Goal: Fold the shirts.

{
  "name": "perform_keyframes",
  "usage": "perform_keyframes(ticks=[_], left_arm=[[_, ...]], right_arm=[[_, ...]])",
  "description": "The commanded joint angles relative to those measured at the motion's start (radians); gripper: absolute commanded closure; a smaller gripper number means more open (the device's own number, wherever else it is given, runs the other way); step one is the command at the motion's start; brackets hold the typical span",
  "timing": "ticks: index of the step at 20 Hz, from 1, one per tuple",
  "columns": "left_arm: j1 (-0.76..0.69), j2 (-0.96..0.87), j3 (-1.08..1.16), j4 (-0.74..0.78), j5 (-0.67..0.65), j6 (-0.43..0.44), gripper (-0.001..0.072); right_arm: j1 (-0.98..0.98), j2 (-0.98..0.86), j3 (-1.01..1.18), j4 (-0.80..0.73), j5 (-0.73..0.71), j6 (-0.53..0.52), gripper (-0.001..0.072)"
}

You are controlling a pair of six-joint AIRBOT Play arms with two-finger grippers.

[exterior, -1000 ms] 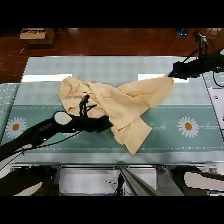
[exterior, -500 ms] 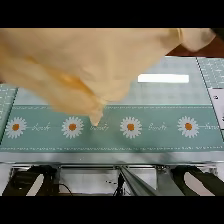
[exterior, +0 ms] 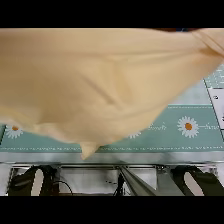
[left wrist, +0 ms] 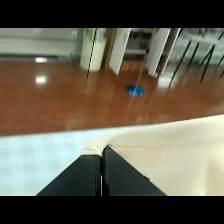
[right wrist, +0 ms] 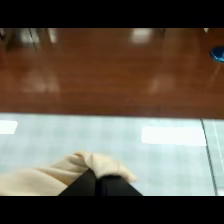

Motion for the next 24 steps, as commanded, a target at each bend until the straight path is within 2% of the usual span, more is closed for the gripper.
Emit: perform_keyframes(ticks=[1,4,9,11,14,18,21,24], left_arm=[[0.024,0.008,0.014,-0.055,-0.141,-0.005,0.0691],[0.024,0.014,0.033,-0.183,-0.14,-0.006,0.0691],[0.024,0.026,0.085,-0.195,-0.203,-0.058,0.0691],[0.024,0.025,0.084,-0.124,-0.289,-0.114,0.0692],[0.024,0.024,0.076,0.018,-0.35,-0.145,0.0692],[0.024,0.018,-0.077,-0.026,-0.356,-0.17,0.0692],[0.024,0.0,-0.269,-0.036,-0.275,-0.129,0.0692],[0.024,-0.11,-0.438,-0.143,-0.058,-0.016,0.0692]], right_arm=[[0.001,0.054,0.002,0.029,0.177,0.021,0.0686],[0.001,0.092,0.002,0.127,0.205,0.029,0.0686],[0.001,0.146,0.002,0.075,0.313,0.068,0.0686],[0.001,0.145,0.002,-0.032,0.398,0.07,0.0686],[0.001,0.144,0.002,-0.124,0.433,0.068,0.0686],[0.001,0.062,-0.001,-0.081,0.513,0.061,0.0686],[0.001,-0.068,-0.003,-0.072,0.476,0.032,0.0686],[0.003,-0.29,-0.003,-0.04,0.394,0.018,0.0686]])
